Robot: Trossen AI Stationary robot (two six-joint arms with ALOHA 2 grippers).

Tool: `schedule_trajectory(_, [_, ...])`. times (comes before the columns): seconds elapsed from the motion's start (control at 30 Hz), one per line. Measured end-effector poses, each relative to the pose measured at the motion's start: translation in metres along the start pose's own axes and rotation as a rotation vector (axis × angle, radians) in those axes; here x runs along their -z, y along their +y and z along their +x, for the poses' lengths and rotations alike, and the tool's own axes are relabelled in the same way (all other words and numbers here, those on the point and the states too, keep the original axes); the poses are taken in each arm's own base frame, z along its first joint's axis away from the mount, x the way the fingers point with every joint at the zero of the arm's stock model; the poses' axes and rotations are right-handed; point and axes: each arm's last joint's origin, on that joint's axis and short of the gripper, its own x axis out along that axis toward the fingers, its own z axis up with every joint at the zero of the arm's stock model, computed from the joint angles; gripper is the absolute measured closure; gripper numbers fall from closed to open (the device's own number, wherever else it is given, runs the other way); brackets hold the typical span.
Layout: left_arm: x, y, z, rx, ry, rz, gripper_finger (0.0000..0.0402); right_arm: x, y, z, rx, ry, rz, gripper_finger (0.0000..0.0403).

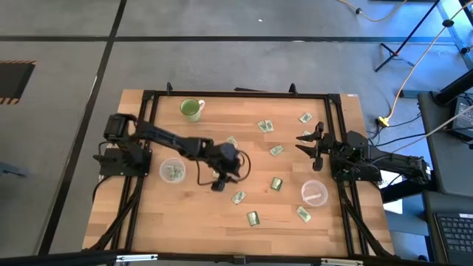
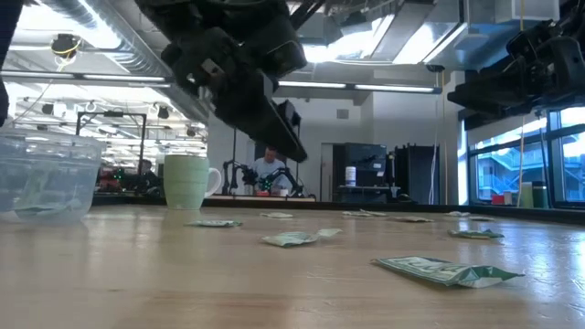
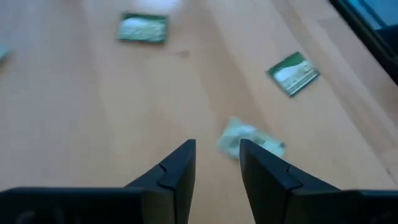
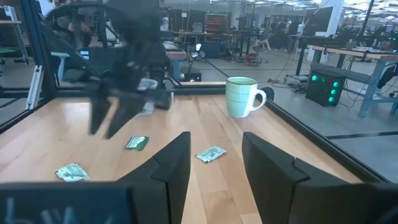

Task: Pick and place items into bin
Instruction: Put the stevia packet into the left transparent bin

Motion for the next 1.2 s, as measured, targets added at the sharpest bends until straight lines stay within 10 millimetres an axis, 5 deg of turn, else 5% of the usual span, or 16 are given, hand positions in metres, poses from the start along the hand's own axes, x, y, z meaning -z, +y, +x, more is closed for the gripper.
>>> schedule_trajectory(0.57, [0.018, -0.031, 0.054, 0.013, 0.009, 0.082, 0.0294, 0.000, 0.000, 0.000, 0.000, 0.000, 0.002, 0.0253])
schedule_trajectory(1.2, [0.029, -0.037, 0.071, -0.005, 0.038, 0.057, 0.0300, 0.000, 0.000, 0.000, 0.000, 0.001, 0.000, 0.0253])
